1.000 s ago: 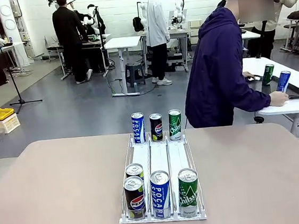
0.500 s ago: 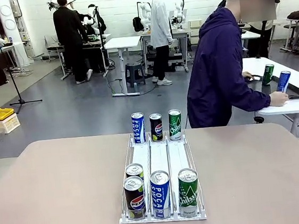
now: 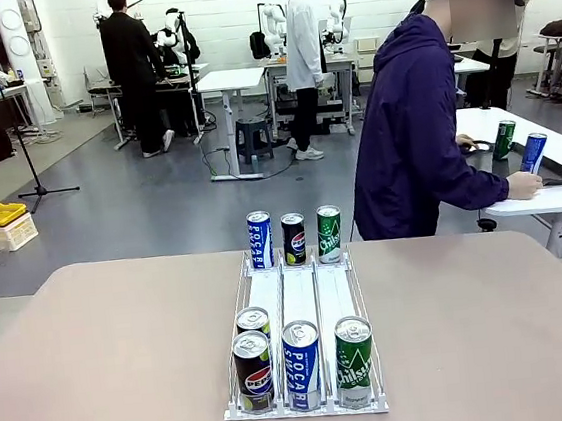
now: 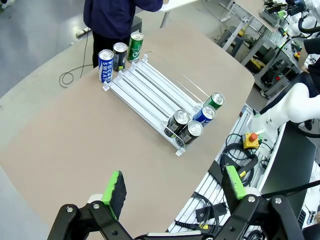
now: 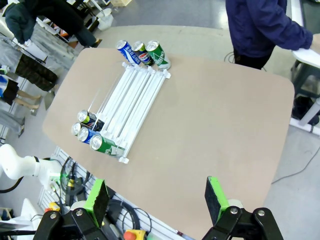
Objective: Retrieve and hand over the desired beverage to the person.
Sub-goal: Place the picked can on the Handle tray extended by the person.
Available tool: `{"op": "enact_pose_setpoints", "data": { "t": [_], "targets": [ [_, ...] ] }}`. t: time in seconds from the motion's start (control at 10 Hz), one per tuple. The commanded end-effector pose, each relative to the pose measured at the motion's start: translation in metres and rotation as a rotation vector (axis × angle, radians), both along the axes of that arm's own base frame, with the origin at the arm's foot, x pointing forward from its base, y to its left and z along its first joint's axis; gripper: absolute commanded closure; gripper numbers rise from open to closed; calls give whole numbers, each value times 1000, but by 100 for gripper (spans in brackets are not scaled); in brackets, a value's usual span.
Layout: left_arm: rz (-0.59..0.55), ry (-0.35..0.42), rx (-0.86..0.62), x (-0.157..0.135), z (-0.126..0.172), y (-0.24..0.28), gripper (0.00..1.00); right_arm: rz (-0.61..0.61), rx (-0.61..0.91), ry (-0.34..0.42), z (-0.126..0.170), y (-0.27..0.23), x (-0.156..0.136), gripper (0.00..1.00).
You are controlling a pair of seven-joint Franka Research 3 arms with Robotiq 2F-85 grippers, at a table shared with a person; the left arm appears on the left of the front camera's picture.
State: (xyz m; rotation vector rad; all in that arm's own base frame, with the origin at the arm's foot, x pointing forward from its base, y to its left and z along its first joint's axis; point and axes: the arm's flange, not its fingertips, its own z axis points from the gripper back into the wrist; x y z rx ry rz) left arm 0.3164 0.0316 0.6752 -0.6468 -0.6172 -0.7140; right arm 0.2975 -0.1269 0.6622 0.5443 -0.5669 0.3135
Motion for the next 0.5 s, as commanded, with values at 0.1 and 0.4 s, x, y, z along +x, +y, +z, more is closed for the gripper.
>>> {"op": "enact_pose_setpoints", "data": {
  "t": [0.1,0.4],
  "targets": [
    [-6,5,3,0,3,1,0,0,-11,-2,0,-1,3,0],
    [-6,5,3,0,3,1,0,0,-11,-2,0,-1,3,0]
  ]
}}
